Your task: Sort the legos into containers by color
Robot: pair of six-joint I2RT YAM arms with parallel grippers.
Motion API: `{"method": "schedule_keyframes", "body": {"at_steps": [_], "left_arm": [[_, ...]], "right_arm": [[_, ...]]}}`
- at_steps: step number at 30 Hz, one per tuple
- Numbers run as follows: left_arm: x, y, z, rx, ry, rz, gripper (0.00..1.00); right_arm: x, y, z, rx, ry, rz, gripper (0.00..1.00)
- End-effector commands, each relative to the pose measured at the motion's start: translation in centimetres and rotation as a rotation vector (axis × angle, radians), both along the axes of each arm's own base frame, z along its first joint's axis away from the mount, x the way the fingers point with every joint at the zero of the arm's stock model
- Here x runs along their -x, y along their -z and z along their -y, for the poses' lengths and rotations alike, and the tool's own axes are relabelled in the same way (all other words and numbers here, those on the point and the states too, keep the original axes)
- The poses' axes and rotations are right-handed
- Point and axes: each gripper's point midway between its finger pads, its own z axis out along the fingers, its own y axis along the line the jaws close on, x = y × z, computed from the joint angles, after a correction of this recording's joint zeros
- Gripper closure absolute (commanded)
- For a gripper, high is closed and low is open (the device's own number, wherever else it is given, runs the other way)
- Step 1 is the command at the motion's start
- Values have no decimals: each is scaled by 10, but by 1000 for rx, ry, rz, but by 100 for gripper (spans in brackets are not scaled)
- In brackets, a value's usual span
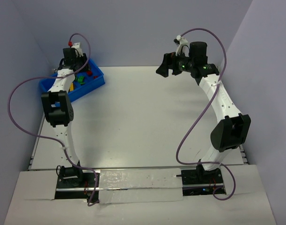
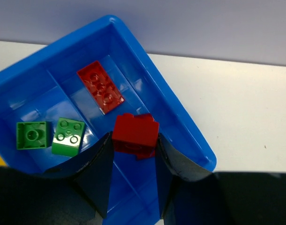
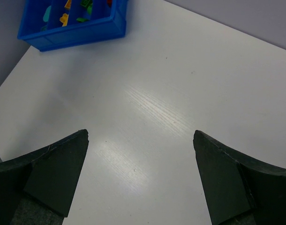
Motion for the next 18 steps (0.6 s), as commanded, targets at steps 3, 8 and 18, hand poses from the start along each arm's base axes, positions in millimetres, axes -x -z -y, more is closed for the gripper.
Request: {"method": "schedule_keyframes", "body": {"at_steps": [3, 8, 18], "left_arm": [[0, -4, 12, 21, 61, 1, 72], [2, -7, 10, 11, 60, 1, 32], [9, -99, 16, -66, 131, 163, 1]], "right_arm": [[-7, -19, 4, 36, 9, 83, 0], [-7, -17, 4, 39, 13, 77, 0], [-19, -14, 31, 98, 173, 89, 0]]}}
